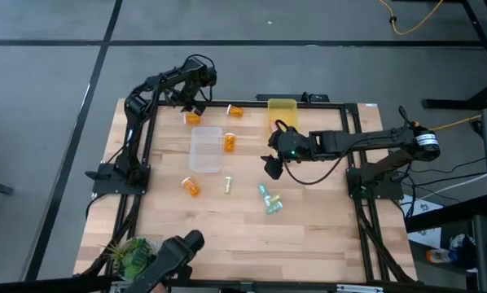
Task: Pick and place medicine bottles into bin by pill shape (circle, oval)
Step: Move the large orange pill bottles to the center of the table
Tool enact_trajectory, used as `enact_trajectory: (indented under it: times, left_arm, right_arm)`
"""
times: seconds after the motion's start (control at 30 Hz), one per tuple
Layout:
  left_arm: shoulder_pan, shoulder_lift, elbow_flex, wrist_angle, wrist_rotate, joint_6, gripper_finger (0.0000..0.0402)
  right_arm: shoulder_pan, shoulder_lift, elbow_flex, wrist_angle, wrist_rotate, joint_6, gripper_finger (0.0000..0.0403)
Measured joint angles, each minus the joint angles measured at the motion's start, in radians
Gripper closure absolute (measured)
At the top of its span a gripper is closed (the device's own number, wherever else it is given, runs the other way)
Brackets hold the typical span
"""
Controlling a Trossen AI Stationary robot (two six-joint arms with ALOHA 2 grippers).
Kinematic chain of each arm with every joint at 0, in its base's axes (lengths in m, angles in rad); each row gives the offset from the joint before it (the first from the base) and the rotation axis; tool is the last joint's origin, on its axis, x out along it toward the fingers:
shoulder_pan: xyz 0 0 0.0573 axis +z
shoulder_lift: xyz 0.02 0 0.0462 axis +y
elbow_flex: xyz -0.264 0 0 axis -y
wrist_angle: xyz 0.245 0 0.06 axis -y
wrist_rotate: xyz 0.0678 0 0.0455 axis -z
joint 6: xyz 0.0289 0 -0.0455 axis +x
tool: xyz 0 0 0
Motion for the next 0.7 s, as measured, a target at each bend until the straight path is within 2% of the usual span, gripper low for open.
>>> enact_trajectory:
  times: [0.23,0.4,0.57,0.7]
  left_arm:
    - [-0.008,0.000,0.000,0.000,0.085,0.000,0.0265]
    - [-0.008,0.000,0.000,0.000,0.086,0.001,0.0265]
    - [-0.006,0.000,0.000,0.008,0.044,-0.019,0.0265]
    - [0.013,0.000,0.000,0.021,0.078,-0.022,0.0265]
  right_arm:
    - [0.012,0.000,0.000,0.000,0.003,-0.002,0.0131]
    - [0.012,0.000,0.000,0.000,0.004,-0.002,0.0131]
    - [0.014,0.000,0.000,0.000,0.004,-0.003,0.0131]
    - [0.014,0.000,0.000,0.000,0.004,-0.004,0.0131]
